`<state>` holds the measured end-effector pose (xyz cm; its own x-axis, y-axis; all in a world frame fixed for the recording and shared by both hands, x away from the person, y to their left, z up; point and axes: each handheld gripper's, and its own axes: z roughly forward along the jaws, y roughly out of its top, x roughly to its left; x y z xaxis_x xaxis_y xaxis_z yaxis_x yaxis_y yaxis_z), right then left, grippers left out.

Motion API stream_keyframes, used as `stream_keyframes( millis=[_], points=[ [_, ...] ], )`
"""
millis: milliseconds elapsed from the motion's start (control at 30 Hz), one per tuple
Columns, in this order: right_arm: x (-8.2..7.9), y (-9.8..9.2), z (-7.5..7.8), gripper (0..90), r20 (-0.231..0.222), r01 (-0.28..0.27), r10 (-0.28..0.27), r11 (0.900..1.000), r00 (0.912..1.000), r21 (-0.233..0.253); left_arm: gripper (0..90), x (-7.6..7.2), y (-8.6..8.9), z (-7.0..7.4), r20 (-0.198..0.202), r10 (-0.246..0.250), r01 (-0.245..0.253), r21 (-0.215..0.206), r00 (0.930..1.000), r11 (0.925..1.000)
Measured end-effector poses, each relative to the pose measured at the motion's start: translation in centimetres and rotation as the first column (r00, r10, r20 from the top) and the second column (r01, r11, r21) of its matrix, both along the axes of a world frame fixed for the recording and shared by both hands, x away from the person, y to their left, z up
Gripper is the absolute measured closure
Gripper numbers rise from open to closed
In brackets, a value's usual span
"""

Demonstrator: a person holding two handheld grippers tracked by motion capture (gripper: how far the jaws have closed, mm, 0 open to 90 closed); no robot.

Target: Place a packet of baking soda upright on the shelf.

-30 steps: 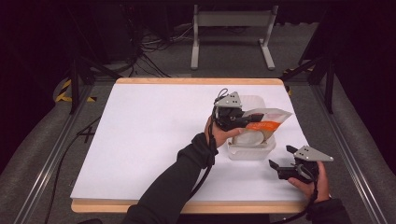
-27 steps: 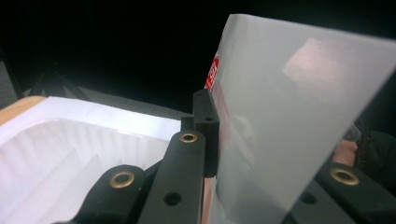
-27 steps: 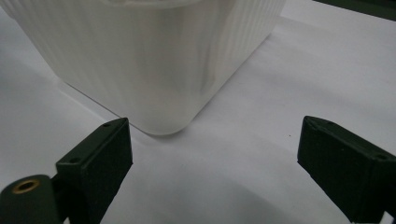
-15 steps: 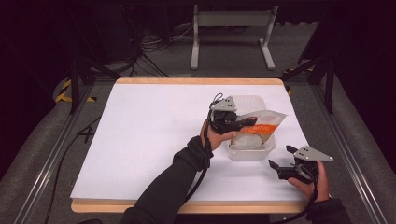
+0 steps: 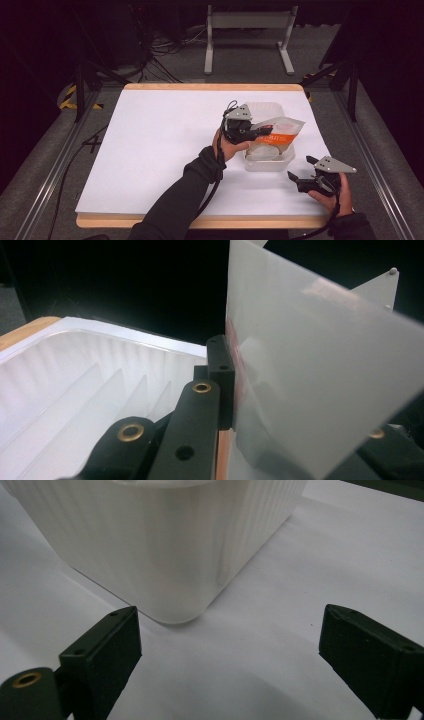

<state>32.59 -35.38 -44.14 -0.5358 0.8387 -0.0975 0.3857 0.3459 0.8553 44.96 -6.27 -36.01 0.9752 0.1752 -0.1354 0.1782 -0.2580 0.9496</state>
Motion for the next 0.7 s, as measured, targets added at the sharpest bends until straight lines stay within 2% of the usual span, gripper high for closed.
stream_keyframes(
  millis=[433, 600, 700],
  points=[
    [-0.02, 0.01, 0.0, 10.7, 0.001, -0.003, 0.003, 1.0, 1.0, 0.0, 89.8, -0.34, -0.05, 0.34, 0.022, 0.005, -0.006, 0.031, 0.9998, 0.9995],
    [-0.04, 0.04, 0.0, 10.7, 0.003, -0.004, 0.004, 1.0, 1.0, -0.003, 89.7, -0.6, -0.16, 0.65, 0.044, 0.014, -0.017, 0.059, 0.9989, 0.9981],
    [-0.05, 0.05, 0.0, 10.7, 0.003, -0.006, 0.006, 1.0, 1.0, -0.003, 89.3, -0.83, -0.2, 1.01, 0.071, 0.016, -0.022, 0.082, 0.9974, 0.9964]
  ],
)
